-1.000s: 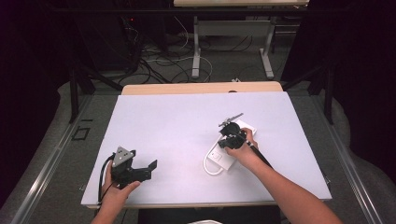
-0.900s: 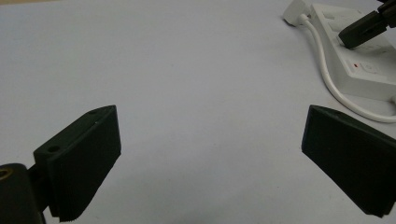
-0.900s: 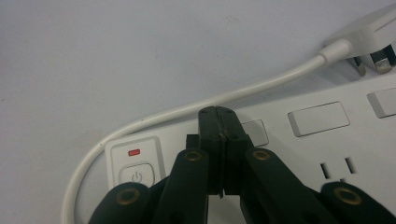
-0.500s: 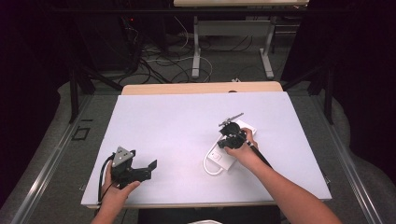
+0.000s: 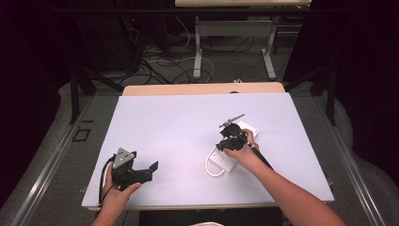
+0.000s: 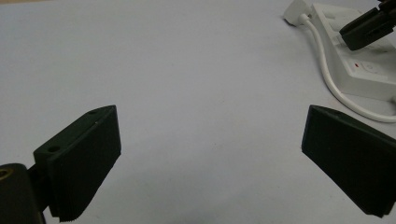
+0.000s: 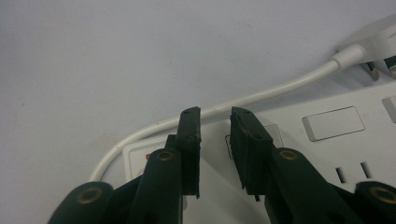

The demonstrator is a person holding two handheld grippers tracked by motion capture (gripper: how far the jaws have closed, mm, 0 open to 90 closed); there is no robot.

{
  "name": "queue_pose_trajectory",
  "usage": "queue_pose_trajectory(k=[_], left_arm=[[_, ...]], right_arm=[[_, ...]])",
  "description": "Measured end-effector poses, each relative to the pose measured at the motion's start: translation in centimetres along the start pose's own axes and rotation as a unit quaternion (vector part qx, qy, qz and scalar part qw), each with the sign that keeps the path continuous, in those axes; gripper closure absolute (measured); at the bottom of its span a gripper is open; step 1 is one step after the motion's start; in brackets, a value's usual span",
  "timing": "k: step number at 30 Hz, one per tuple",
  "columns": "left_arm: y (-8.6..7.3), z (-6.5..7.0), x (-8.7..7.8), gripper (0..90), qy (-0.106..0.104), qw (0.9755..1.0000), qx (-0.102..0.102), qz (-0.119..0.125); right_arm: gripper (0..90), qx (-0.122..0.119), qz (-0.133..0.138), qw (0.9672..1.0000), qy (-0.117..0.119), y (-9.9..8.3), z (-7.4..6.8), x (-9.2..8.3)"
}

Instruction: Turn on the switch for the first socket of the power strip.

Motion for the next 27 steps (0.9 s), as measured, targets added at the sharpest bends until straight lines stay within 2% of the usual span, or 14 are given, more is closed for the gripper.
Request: queue_pose_trajectory(k=[1, 2, 3, 4, 6, 12, 15, 17, 19, 27], left_arm=[[0.01, 0.02, 0.01, 4.8, -0.001, 1.0, 0.0, 0.001], [0.0, 0.02, 0.01, 4.8, -0.001, 1.0, 0.0, 0.0], [0.01, 0.03, 0.01, 4.8, -0.001, 1.0, 0.0, 0.0], [0.01, 0.04, 0.01, 4.7, -0.001, 1.0, 0.0, 0.0], [0.03, 0.07, 0.06, 4.8, -0.002, 1.0, -0.001, 0.002], [0.01, 0.15, 0.1, 4.8, -0.003, 1.0, -0.004, 0.002], [0.01, 0.15, 0.1, 4.8, -0.003, 1.0, -0.004, 0.002], [0.0, 0.14, 0.08, 4.8, -0.003, 1.0, -0.004, 0.001], [-0.01, 0.1, 0.07, 4.9, -0.003, 1.0, -0.001, 0.0], [-0.02, 0.1, 0.11, 4.9, -0.003, 1.0, -0.002, 0.0]], right_arm=[[69.8, 0.0, 0.0, 1.0, 0.0, 0.0, 0.0, 0.0], [67.6, 0.002, -0.011, 0.9999, -0.004, -0.14, 0.01, -0.16], [65.1, -0.002, 0.003, 1.0, -0.004, 0.09, 0.04, -0.07], [63.2, -0.001, -0.006, 1.0, -0.006, -0.02, 0.04, -0.19], [58.1, -0.004, -0.007, 1.0, -0.005, -0.01, -0.1, -0.25], [50.5, -0.009, -0.003, 0.9999, -0.011, -0.02, -0.04, -0.34], [46.2, -0.003, -0.018, 0.9998, -0.01, -0.34, -0.04, -0.49], [43.1, -0.012, -0.008, 0.9998, -0.016, -0.19, 0.14, -0.53], [39.2, -0.005, -0.011, 0.9998, -0.016, -0.29, 0.06, -0.7], [33.0, -0.004, -0.009, 0.9999, -0.011, -0.35, -0.24, -0.85]])
Point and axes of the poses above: each handheld gripper's, and its own axes: x roughly forward along the jaws, y roughly out of its top, z roughly to its right, the point moved 10 cm from there along x, roughly forward along the jaws, and after that the axes turned 4 degrees about x, right-handed, at the moved point
